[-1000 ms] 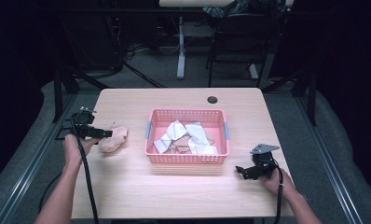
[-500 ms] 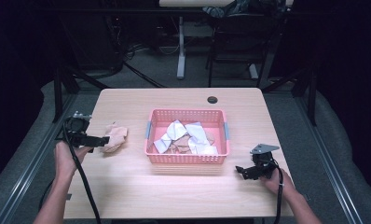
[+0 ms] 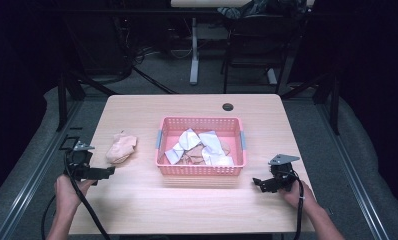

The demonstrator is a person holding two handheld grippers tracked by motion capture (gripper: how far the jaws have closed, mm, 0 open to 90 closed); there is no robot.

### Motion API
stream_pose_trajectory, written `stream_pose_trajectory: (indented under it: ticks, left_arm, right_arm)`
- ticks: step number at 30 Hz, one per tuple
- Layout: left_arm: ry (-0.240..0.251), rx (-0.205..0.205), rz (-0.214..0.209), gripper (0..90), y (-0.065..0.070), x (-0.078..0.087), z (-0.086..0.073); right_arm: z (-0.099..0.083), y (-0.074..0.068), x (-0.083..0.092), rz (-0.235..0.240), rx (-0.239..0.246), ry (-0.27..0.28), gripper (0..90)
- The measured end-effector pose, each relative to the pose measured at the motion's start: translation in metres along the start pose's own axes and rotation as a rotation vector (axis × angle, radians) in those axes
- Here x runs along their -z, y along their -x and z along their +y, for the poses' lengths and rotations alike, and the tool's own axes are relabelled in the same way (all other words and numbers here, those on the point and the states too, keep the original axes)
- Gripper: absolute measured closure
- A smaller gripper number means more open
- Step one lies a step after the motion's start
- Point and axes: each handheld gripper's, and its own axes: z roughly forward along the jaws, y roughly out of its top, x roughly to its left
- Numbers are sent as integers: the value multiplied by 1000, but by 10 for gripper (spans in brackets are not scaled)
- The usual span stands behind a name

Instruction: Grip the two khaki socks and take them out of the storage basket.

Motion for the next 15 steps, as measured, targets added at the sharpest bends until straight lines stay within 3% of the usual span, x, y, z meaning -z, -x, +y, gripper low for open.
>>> stream_pose_trajectory:
  ticks: [6, 9, 15]
  left_arm:
    - [-29, 19, -15, 0, -1, -9, -18]
    - [-24, 23, -10, 0, -2, -12, -22]
    - [-62, 27, -23, 0, -4, -21, -26]
  right_arm:
    - [0, 0, 0, 0, 0, 1, 0]
    - [0, 0, 0, 0, 0, 0, 0]
    - [0, 0, 0, 3, 5, -4, 0]
